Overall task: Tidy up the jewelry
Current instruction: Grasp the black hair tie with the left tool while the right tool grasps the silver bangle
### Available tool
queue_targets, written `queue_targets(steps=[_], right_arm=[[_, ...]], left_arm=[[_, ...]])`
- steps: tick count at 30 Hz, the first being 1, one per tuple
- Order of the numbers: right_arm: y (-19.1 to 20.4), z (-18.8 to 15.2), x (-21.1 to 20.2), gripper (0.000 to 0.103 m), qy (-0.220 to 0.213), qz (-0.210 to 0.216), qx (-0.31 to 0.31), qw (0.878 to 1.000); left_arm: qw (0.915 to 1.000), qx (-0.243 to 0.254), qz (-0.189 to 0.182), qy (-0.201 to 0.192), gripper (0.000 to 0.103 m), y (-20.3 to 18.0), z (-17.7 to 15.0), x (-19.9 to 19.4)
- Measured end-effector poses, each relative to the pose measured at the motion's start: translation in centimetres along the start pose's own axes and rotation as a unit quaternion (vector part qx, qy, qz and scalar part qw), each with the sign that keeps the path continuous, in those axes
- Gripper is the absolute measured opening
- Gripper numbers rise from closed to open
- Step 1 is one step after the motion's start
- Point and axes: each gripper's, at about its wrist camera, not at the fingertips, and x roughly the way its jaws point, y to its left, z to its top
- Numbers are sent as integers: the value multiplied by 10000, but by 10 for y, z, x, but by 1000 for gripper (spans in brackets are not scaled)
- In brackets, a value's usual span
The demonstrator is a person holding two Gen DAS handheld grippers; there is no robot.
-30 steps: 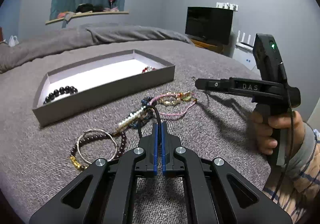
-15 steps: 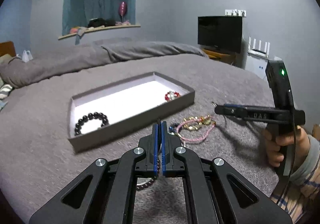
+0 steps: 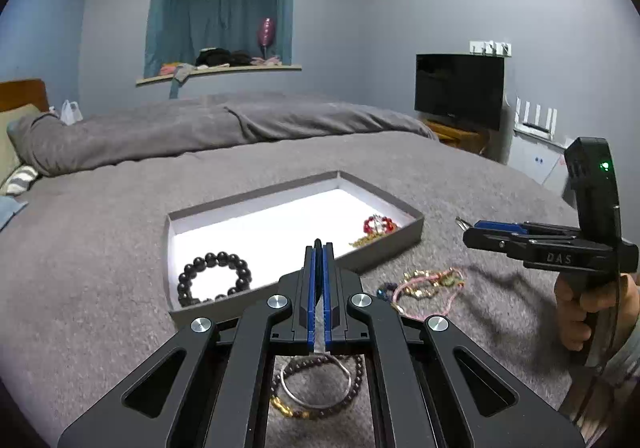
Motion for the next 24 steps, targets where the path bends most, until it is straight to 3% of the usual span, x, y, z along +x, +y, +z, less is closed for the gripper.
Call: queue_targets(steps=[14, 24], right_arm=[[31, 40, 40, 47, -7, -94, -647, 9979], [43, 73, 83, 47, 9, -98, -765, 9970]], left_arm=[[9987, -367, -318, -168, 4, 16, 27, 22], [9977, -656, -96, -127, 4, 30, 34, 62]])
